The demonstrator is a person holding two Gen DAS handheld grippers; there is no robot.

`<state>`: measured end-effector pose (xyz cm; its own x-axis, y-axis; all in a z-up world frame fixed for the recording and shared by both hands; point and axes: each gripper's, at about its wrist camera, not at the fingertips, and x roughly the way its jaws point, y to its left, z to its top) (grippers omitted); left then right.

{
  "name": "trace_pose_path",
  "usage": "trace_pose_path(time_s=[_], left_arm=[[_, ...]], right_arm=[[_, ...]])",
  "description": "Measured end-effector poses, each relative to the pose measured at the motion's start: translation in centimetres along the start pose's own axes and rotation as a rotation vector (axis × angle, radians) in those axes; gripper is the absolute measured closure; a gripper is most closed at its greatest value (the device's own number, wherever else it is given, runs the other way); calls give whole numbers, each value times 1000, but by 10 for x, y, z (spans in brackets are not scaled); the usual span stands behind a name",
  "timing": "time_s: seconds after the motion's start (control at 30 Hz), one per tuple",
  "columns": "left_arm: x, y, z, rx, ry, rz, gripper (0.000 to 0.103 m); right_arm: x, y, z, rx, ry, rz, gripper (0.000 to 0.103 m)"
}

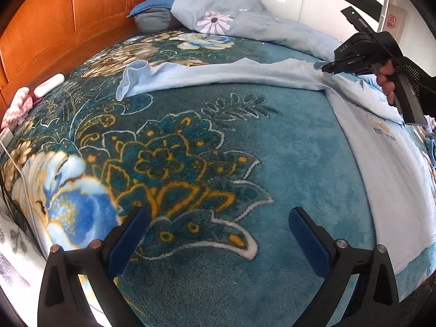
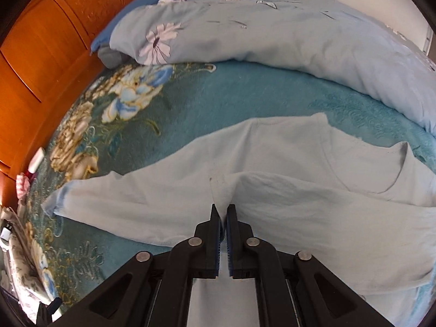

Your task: Fold clothes

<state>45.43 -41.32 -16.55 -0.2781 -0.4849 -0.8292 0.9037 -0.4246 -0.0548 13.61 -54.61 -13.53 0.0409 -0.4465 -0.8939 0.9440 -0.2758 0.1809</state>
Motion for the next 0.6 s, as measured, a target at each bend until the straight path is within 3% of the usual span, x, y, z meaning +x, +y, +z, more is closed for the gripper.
trace_pose_path(time_s=[0.1,0.13,0.17,0.23,0.4,0.5,0.6], left_arm=[[0,-1,2,2,1,-1,0],[0,-2,3,1,-1,-3,0],[0,-2,4,-1,-3,-6,0],[-1,-3,5,-5,-5,-11,0],[-4,0,9,-14,-22,-3,0],[-5,7,13,-33,-37,4,0],[-2,12,22,-29,-39,30,0]], right_arm=[[6,4,-2,-7,22,16,91],[5,5,-3,-11,22,48,79],[4,6,-4,-15,22,82,58],[-10,7,-6,-41,-19,84,43],[-72,-15,-22,-65,-152,96,40],[-112,-42,-52,-70,-223,-12,29],[-131,-76,-98,-28,-200,-124,27]])
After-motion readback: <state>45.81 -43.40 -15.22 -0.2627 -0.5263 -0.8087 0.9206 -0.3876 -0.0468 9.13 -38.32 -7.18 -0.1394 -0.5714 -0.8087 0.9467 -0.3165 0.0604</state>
